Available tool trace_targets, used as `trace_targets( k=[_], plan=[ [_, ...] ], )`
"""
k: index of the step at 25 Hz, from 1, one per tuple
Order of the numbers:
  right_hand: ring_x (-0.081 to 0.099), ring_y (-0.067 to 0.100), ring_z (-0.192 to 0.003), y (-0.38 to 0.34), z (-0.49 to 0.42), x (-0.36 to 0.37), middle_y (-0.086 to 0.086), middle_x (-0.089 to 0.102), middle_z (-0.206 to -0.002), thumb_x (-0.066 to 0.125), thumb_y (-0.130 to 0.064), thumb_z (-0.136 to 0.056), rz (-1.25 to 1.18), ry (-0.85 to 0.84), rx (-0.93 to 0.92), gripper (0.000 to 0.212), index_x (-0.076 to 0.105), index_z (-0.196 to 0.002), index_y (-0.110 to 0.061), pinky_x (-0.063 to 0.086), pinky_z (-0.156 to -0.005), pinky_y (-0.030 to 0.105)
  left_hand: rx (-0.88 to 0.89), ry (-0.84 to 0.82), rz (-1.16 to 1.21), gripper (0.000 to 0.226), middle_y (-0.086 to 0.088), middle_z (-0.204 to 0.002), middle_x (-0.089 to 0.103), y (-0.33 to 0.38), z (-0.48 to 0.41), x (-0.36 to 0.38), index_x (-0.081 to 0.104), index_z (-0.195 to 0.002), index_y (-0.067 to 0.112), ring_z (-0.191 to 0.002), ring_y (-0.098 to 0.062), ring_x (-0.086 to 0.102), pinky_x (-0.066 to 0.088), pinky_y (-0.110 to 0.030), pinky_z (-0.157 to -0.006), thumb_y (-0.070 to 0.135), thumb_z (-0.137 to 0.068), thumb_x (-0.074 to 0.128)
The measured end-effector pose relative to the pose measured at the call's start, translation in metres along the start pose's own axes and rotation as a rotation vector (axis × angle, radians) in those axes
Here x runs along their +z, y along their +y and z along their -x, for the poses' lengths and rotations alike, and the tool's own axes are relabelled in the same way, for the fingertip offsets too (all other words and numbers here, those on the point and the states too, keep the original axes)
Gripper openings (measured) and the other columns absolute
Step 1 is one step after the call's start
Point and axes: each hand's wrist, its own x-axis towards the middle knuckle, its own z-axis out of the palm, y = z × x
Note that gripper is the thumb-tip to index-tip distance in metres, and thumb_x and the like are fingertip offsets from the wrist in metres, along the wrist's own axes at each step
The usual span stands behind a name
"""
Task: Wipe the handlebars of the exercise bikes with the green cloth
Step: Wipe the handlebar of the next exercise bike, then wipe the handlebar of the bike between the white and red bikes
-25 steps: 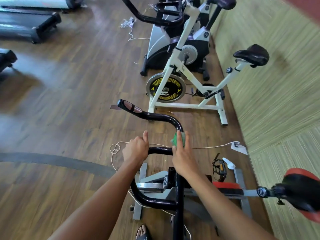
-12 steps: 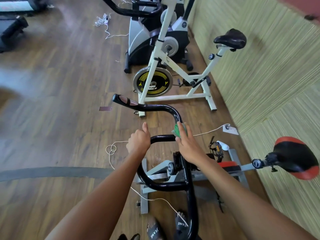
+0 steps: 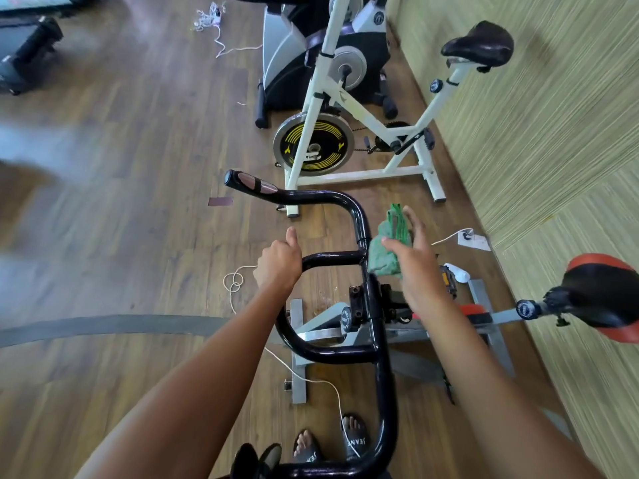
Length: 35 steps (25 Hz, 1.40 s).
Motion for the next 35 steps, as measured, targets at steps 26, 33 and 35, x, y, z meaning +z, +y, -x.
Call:
trace_targets(
  k=[26, 33, 35],
  plan=[
    [0.065, 0.038, -0.111, 0.026, 0.146, 0.272, 0.024, 0.07, -0.115, 0.053, -0.021, -0.098, -0.871, 0.241, 0.267, 0.032, 0.063, -0.122, -0.002, 0.049, -0.097, 0.051, 0.441, -0.673, 0.573, 0.036, -0.003, -0.092, 0.071, -0.105, -0.025, -0.169, 0.068, -0.091, 0.015, -0.083, -0.016, 0.067, 0.053, -0.031, -0.075, 0.038, -0.104, 0.044],
    [0.065, 0.034, -0.111, 0.041, 0.078, 0.273, 0.02, 0.071, -0.116, 0.057, -0.016, -0.095, -0.999, 0.436, 0.171, 0.029, 0.066, -0.121, -0.007, 0.047, -0.103, 0.05, 0.513, -0.878, 0.365, 0.029, -0.006, -0.114, 0.069, -0.058, -0.065, -0.142, 0.061, -0.116, 0.02, -0.098, -0.019, 0.07, 0.059, -0.039, -0.089, 0.04, -0.096, 0.06],
    [0.065, 0.033, -0.112, 0.042, 0.059, 0.272, 0.018, 0.07, -0.118, 0.053, -0.011, -0.094, -0.99, 0.481, 0.155, 0.033, 0.065, -0.124, -0.008, 0.048, -0.1, 0.047, 0.463, -0.939, 0.354, 0.034, -0.006, -0.115, 0.069, -0.04, -0.071, -0.135, 0.06, -0.12, 0.02, -0.097, -0.02, 0.07, 0.059, -0.036, -0.087, 0.04, -0.094, 0.063]
  ],
)
